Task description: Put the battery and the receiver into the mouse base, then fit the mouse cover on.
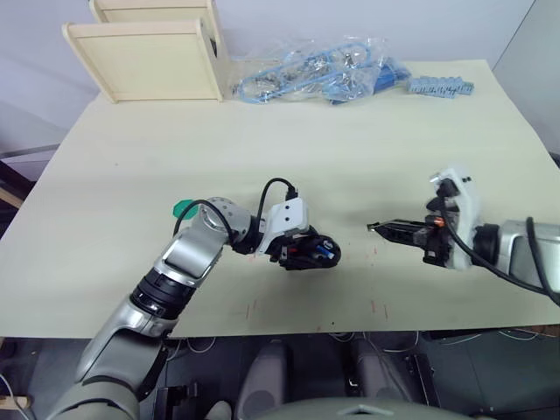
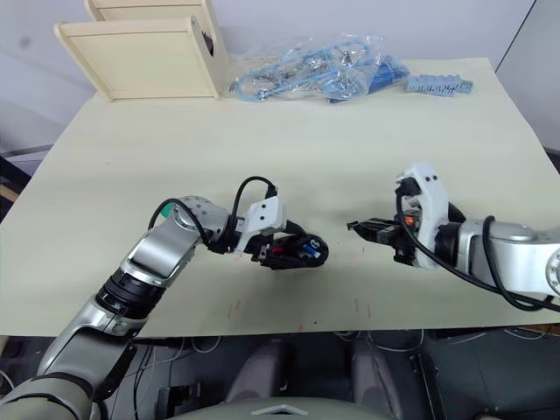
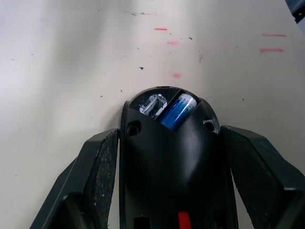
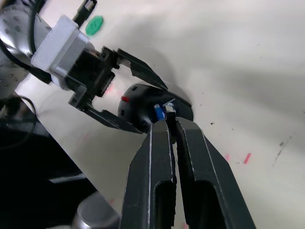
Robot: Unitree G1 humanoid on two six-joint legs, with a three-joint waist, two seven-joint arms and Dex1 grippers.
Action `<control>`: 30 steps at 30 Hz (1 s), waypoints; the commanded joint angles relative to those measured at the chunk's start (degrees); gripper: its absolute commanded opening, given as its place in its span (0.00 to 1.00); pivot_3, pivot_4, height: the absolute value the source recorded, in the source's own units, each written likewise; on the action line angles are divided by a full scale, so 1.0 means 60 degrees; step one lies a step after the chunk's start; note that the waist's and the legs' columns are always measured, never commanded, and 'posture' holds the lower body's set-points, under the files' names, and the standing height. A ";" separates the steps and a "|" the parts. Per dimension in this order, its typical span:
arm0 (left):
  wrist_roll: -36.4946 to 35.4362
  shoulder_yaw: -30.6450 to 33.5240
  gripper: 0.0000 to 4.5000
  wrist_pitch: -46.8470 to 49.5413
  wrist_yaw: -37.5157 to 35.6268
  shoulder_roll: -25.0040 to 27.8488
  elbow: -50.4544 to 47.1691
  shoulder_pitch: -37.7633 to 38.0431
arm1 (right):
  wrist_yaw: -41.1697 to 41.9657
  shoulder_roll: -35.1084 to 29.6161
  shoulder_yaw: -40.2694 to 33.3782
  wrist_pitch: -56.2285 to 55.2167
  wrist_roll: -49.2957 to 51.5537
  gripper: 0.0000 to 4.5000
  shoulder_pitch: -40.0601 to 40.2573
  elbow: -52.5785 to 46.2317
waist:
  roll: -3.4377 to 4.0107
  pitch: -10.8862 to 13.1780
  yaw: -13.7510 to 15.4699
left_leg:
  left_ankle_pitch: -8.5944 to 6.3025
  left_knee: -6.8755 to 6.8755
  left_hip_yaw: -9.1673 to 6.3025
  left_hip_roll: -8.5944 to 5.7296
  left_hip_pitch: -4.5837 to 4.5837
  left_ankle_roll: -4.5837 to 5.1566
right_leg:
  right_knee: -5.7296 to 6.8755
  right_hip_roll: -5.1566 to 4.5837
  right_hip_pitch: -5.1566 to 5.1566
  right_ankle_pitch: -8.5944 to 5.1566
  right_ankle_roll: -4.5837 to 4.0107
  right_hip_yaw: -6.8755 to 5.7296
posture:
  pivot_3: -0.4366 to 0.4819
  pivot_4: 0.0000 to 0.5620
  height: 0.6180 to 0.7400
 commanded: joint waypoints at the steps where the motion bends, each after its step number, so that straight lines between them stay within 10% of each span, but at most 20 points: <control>1: 0.0196 -0.0195 0.65 -0.0134 0.0062 0.0003 -0.0069 -0.0010 | -0.0368 0.0333 0.0730 0.0562 0.0086 0.00 -0.1170 0.0392 | 0.0001 -0.0001 0.0016 | 0.0000 0.0000 -0.0002 0.0001 -0.0001 0.0000 | 0.0000 0.0001 0.0000 0.0000 -0.0001 -0.0002 | 0.48 0.27 1.00; 12: 0.0396 -0.0362 0.65 -0.0315 0.0228 -0.0051 0.0088 0.0093 | -0.0472 0.1912 0.2817 0.2925 -0.0919 0.00 -0.4015 0.2405 | 0.0005 -0.0004 0.0039 | 0.0000 0.0000 -0.0012 -0.0001 -0.0008 0.0000 | 0.0001 -0.0005 -0.0002 0.0001 -0.0002 -0.0016 | 0.48 0.27 1.00; 30: 0.0429 -0.0340 0.65 -0.0310 0.0415 -0.0230 0.0041 0.0340 | -0.0687 0.3893 0.2981 0.4959 -0.2342 0.00 -0.5173 0.3842 | 0.0013 -0.0009 0.0053 | 0.0000 0.0001 -0.0012 -0.0012 -0.0012 0.0000 | 0.0002 -0.0014 -0.0001 0.0003 0.0001 -0.0018 | 0.48 0.27 1.00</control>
